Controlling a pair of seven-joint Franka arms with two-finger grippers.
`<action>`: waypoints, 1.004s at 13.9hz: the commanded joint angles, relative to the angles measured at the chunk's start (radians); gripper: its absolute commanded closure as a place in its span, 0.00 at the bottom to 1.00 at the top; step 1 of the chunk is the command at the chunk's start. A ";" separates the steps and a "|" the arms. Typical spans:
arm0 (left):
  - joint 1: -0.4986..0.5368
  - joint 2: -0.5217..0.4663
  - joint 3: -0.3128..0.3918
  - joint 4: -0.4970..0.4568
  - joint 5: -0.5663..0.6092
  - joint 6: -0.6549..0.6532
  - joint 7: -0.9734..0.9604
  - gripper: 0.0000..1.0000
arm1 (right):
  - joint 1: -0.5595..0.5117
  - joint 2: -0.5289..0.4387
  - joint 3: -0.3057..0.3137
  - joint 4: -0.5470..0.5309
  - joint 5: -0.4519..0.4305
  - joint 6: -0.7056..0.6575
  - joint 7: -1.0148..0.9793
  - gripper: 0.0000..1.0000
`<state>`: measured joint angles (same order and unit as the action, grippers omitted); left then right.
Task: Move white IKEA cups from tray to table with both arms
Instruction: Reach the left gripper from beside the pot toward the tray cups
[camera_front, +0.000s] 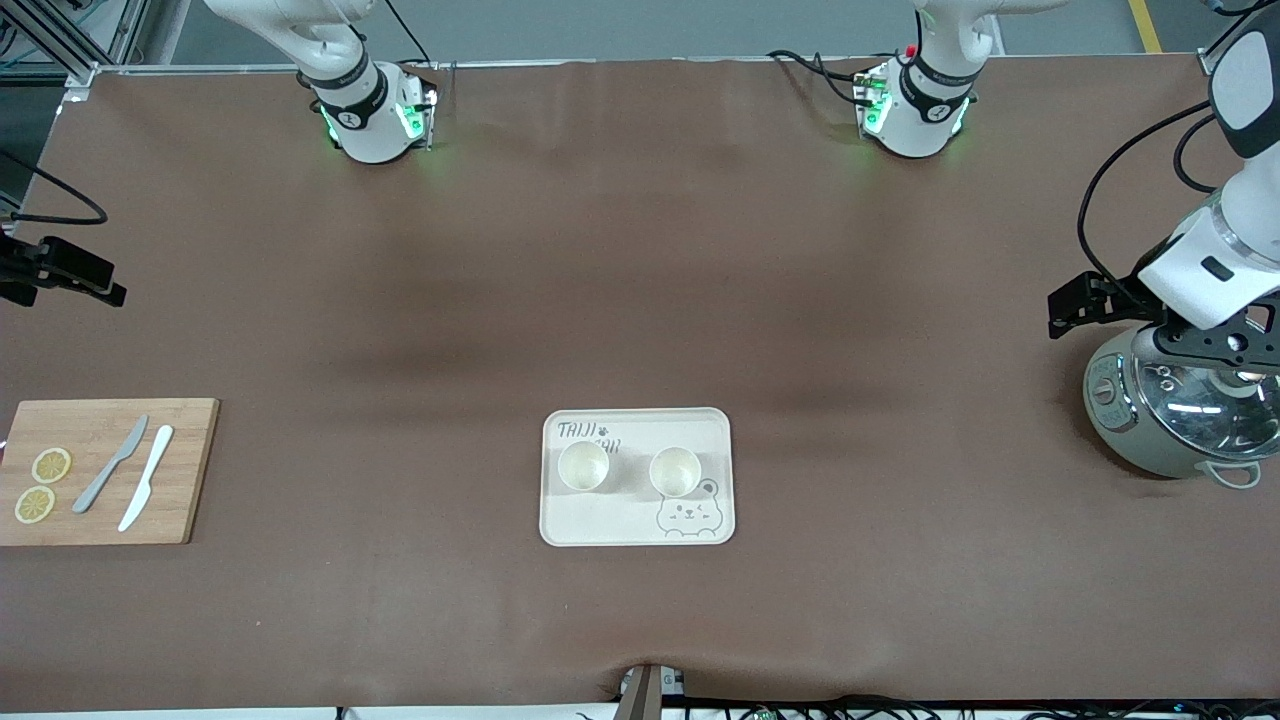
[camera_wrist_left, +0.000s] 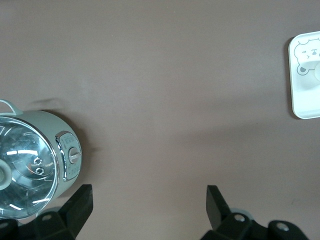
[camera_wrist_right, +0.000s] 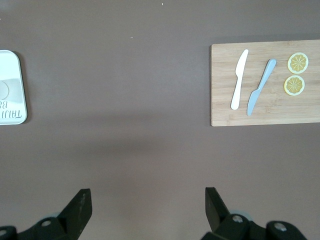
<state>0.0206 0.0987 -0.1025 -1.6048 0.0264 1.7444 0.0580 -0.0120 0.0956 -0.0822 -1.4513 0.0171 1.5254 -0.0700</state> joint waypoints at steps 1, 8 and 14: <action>0.004 0.006 -0.003 0.020 -0.002 -0.009 -0.004 0.00 | -0.006 -0.017 0.010 -0.017 -0.014 -0.004 -0.004 0.00; -0.051 0.174 -0.020 0.168 -0.068 0.021 -0.168 0.00 | -0.006 -0.017 0.010 -0.026 -0.014 0.002 -0.004 0.00; -0.281 0.493 0.006 0.457 -0.065 0.091 -0.532 0.00 | -0.006 -0.017 0.010 -0.029 -0.014 0.004 -0.002 0.00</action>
<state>-0.2107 0.4856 -0.1143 -1.2611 -0.0349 1.8204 -0.4084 -0.0118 0.0957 -0.0816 -1.4627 0.0171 1.5240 -0.0700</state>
